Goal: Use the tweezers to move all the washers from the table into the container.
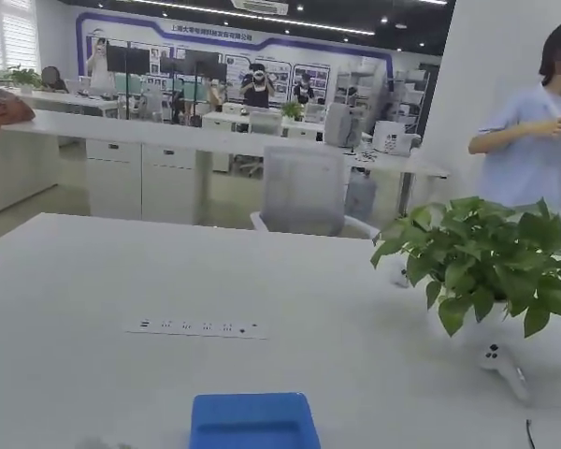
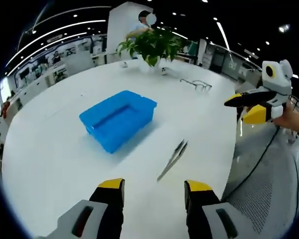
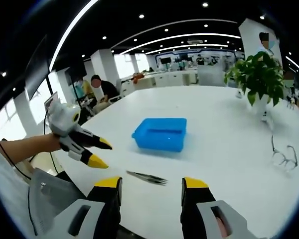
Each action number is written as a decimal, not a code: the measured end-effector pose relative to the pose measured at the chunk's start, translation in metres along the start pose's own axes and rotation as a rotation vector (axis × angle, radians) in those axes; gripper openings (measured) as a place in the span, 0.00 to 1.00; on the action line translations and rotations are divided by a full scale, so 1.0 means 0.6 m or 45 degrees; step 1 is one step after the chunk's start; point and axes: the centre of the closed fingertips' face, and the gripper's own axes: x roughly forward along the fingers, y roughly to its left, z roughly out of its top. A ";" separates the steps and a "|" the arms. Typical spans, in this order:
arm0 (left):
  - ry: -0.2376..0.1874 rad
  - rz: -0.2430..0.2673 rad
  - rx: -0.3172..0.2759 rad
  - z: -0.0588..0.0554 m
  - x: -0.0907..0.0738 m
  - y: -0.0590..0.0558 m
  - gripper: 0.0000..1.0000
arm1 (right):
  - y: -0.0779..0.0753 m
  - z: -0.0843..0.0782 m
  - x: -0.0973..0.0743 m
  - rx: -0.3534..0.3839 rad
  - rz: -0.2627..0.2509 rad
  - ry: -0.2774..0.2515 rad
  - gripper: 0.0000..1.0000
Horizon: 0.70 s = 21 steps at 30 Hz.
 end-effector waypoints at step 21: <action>-0.202 0.290 -0.210 0.001 -0.143 -0.017 0.99 | 0.007 -0.006 -0.021 -0.010 -0.036 0.024 0.83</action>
